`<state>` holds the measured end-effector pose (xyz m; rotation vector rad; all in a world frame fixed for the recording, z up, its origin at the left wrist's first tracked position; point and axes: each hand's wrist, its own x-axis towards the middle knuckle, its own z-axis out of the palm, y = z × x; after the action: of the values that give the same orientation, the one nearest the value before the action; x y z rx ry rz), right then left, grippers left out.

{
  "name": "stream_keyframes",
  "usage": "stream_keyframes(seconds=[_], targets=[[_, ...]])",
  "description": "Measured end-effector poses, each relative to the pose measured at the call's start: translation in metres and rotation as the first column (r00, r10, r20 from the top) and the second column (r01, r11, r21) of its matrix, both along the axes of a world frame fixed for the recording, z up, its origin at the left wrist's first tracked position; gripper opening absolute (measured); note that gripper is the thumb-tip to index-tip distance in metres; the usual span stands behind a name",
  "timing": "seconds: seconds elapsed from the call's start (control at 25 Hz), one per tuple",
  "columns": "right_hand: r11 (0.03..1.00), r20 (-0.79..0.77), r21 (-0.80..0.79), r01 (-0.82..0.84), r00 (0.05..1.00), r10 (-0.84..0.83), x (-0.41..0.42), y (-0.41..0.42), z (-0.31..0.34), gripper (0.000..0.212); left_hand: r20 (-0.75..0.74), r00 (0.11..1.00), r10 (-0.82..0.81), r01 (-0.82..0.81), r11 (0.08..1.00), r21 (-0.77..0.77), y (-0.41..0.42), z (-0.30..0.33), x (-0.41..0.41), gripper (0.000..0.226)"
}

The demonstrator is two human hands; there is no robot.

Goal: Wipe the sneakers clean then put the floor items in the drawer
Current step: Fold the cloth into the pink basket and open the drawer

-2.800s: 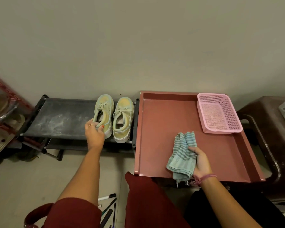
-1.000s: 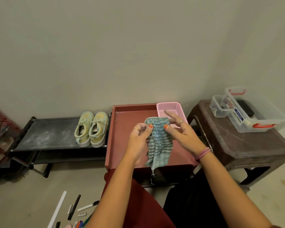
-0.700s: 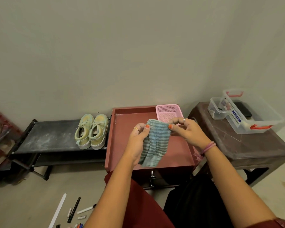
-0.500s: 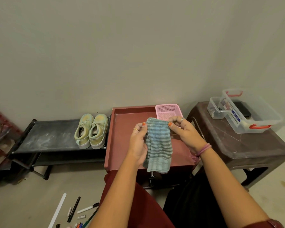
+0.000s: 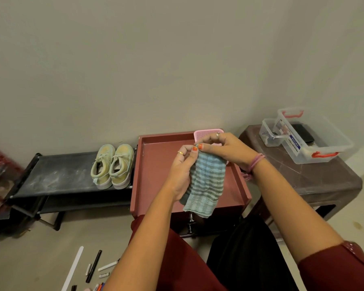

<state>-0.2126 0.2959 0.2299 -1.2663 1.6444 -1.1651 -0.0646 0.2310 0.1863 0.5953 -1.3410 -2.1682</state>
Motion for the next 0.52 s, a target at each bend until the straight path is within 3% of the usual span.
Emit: stream_keyframes(seconds=[0.12, 0.36, 0.52], targets=[[0.997, 0.063, -0.036, 0.061, 0.996, -0.059, -0.004, 0.0, 0.001, 0.008, 0.002, 0.999, -0.037, 0.037, 0.996, -0.083, -0.002, 0.001, 0.003, 0.018], [0.999, 0.035, 0.0, 0.046, 0.998, -0.046, -0.016, 0.002, 0.001, 0.005, 0.26, 0.963, -0.074, 0.168, 0.917, -0.361, 0.004, -0.011, 0.011, 0.017], [0.999, 0.038, 0.036, 0.028, 0.999, -0.03, -0.021, 0.003, -0.004, 0.005, 0.224, 0.968, -0.113, 0.162, 0.963, -0.215, 0.016, -0.023, 0.016, 0.022]])
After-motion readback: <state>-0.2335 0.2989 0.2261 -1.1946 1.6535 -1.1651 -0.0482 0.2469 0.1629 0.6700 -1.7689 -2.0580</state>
